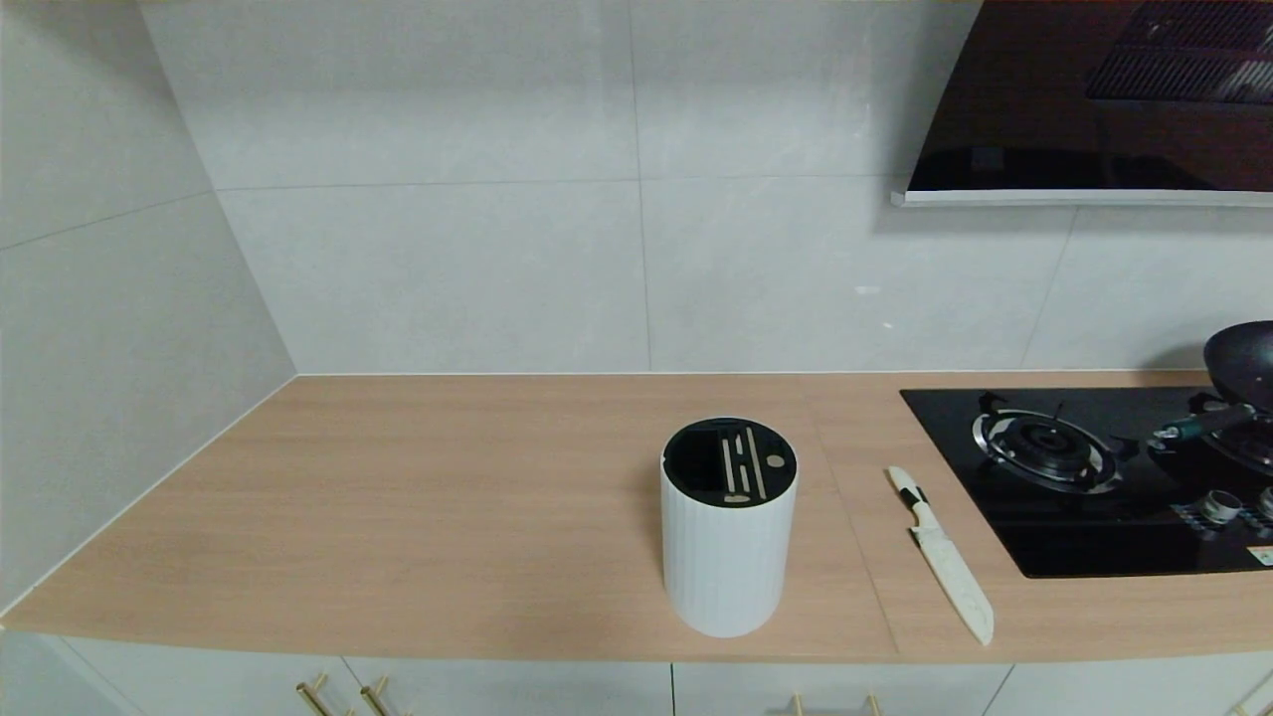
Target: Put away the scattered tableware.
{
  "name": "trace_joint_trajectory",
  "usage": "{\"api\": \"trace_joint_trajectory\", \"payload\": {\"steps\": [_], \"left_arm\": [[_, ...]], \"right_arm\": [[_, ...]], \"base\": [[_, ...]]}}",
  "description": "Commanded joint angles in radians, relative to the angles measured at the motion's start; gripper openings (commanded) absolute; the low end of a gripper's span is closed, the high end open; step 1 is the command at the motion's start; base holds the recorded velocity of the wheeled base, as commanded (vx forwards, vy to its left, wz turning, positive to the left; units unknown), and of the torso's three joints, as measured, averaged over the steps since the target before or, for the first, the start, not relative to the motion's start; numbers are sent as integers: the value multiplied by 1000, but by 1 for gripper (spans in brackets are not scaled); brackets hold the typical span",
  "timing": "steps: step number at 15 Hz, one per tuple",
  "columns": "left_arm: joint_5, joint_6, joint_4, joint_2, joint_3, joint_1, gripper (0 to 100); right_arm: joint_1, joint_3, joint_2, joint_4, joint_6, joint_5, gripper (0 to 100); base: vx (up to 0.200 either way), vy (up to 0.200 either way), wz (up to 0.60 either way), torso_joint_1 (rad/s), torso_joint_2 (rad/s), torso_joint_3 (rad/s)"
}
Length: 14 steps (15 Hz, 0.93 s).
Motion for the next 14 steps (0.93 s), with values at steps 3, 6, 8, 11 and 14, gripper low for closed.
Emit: {"api": "trace_joint_trajectory", "payload": {"steps": [3,6,8,11,14], "left_arm": [[1,-1,0,0,0,1,100],[1,-1,0,0,0,-1,100],[1,-2,0,0,0,-1,100],[1,-1,-1,0,0,-1,100],[1,-2,0,0,0,-1,100]], "right_arm": [[-1,0,1,-1,0,0,100],[0,0,1,-4,-12,3,100],[19,-152,64,9,6,56,100],[37,-316,307,18,6,89,100],[42,-436,564,13,6,122,100]], "base": [[0,0,0,0,0,0],[0,0,0,0,0,0],[0,0,0,0,0,0],[0,0,0,0,0,0],[0,0,0,0,0,0]]}}
